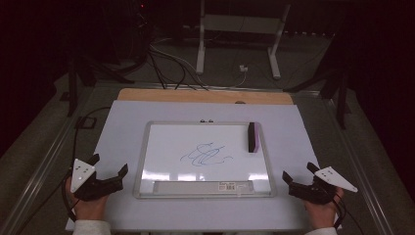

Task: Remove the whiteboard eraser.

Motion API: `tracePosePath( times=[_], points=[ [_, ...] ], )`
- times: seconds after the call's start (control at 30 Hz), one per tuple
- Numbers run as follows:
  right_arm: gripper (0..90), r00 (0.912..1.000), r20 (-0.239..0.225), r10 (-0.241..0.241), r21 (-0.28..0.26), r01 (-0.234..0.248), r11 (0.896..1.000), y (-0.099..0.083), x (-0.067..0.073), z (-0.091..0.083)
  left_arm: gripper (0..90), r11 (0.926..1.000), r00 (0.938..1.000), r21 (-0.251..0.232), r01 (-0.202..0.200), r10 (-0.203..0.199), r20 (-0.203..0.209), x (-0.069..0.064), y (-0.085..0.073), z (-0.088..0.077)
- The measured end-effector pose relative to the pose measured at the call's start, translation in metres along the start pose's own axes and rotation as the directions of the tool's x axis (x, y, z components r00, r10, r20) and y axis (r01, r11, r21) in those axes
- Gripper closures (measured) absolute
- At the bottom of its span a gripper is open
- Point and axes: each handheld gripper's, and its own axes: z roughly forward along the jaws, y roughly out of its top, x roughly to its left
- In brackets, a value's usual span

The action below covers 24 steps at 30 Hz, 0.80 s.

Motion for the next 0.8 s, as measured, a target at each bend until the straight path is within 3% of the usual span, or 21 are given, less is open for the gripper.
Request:
tracePosePath(
  times=[0.2, 0.3, 0.47, 0.8],
  points=[
    [0.7, 0.9998, -0.009, 0.02, 0.043, -0.02, 0.999, 0.002, 0.001, 0.0, 0.7, 1.0, 1.0, 0.001, 0.0, 0.0, 0.0, 0.001, 0.0, -0.001],
    [0.7, 0.999, -0.015, 0.042, 0.038, -0.041, 0.998, 0.006, 0.001, -0.002, 0.7, 1.0, 1.0, -0.005, 0.005, -0.005, 0.007, 0.001, 0.001, -0.002],
    [0.7, 0.9986, -0.023, 0.047, 0.001, -0.047, 0.999, 0.013, 0.004, -0.006, 0.7, 0.9998, 0.9998, -0.018, 0.003, -0.003, 0.019, -0.001, 0.002, -0.004],
    [0.8, 0.9982, -0.059, -0.008, -0.087, 0.003, 0.996, 0.028, 0.01, -0.008, 0.7, 0.9985, 0.9994, -0.055, 0.0, 0.001, 0.035, -0.005, 0.004, -0.005]
  ],
)
